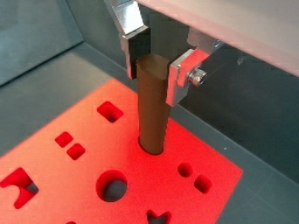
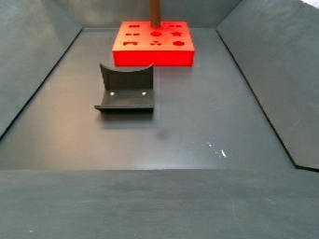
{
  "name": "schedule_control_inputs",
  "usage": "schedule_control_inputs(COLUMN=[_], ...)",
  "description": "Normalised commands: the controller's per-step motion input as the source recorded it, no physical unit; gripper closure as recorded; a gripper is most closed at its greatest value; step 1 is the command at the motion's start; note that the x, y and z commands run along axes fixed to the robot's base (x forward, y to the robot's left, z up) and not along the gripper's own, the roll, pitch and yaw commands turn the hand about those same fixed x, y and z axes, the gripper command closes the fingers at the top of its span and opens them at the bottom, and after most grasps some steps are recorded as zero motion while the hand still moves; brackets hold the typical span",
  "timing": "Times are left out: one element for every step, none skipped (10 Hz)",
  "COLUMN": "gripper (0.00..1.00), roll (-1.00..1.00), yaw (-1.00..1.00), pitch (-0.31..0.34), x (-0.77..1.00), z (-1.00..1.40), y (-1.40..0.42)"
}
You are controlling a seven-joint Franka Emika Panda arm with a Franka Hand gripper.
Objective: Insert the oval object.
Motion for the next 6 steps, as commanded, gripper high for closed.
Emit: schedule_control_inputs(gripper=[1.00,1.00,1.00,1.00,1.00,1.00], roll=[0.00,0.00,0.00,0.00,0.00,0.00], yaw=[0.00,0.00,0.00,0.00,0.00,0.00], pitch=[-0.076,-0.094,-0.099,-0.081,-0.036,0.000], x=[0.00,0.00,0.00,0.00,0.00,0.00], z=[-0.54,-0.59,-0.59,-0.55,-0.31,0.00], y=[-0.04,-0.01,0.00,0.00,0.00,0.00])
